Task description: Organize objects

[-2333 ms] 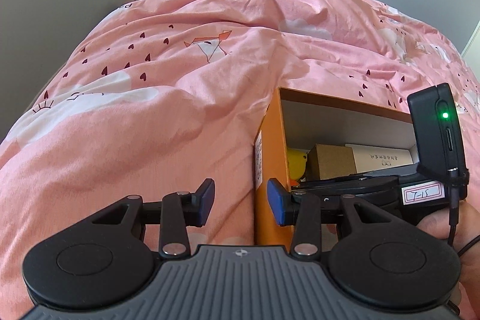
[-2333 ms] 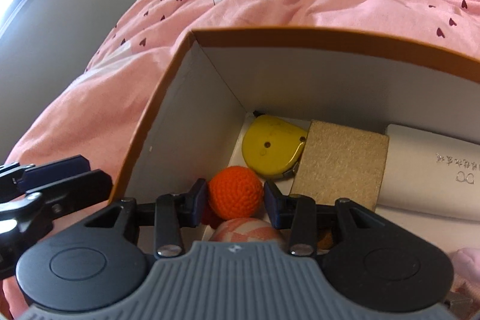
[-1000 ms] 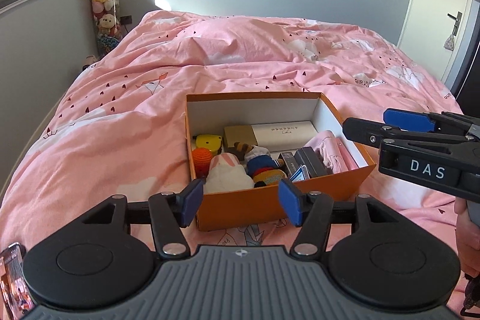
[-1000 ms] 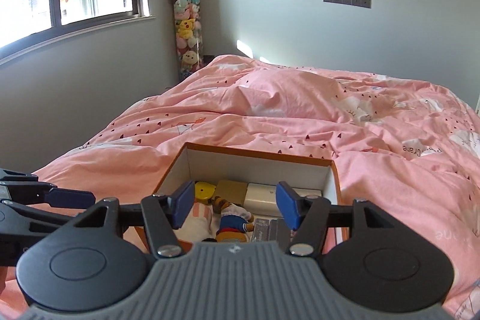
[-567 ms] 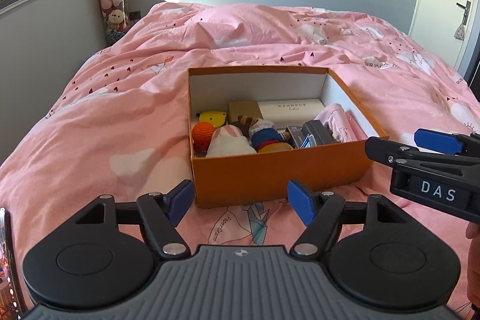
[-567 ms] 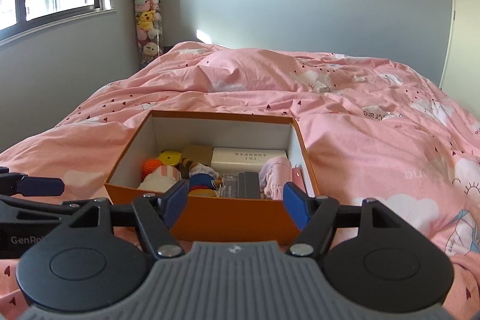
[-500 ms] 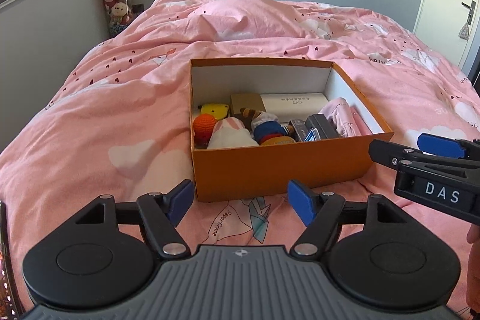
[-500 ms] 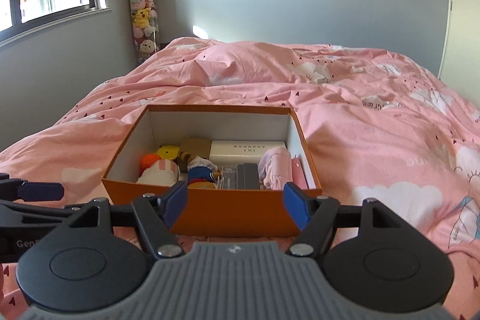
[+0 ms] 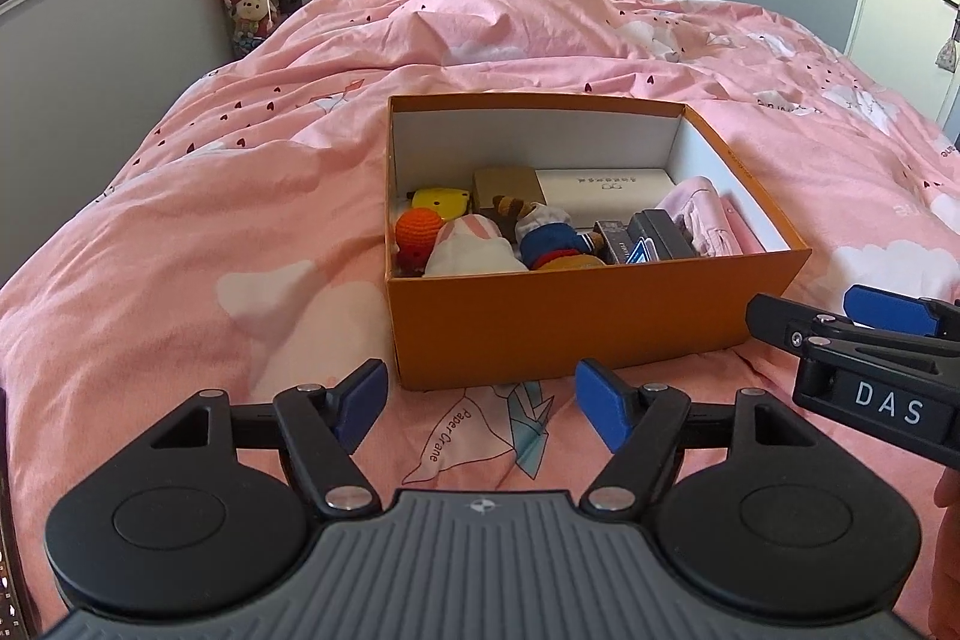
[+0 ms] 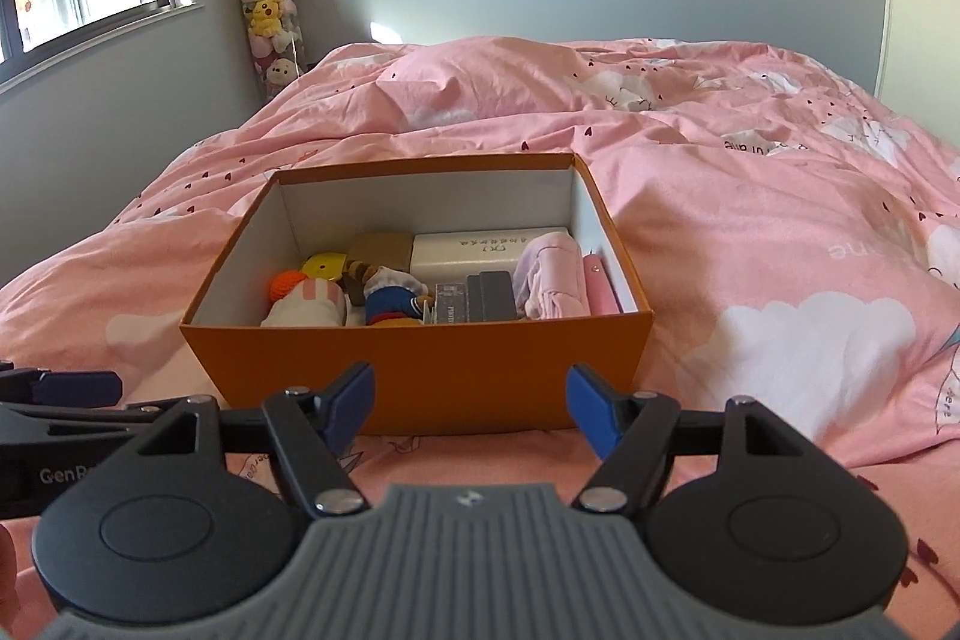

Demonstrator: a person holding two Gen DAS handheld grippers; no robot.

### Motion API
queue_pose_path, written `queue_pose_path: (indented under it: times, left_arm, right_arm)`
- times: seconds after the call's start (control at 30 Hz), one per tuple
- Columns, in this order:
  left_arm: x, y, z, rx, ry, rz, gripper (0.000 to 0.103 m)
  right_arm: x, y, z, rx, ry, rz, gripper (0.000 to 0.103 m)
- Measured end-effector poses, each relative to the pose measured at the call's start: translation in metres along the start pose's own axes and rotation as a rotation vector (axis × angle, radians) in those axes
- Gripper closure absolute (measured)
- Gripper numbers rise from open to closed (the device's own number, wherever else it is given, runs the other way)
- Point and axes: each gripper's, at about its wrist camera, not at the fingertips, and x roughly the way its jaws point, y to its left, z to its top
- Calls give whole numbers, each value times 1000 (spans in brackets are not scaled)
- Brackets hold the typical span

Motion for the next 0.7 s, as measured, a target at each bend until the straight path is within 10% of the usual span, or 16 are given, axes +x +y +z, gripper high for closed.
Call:
queue_pose_path:
  times: [0.7]
  left_arm:
    - [-2, 0, 1, 7, 5, 3, 19]
  right_arm:
    - [-2, -1, 0, -5, 11, 2, 31]
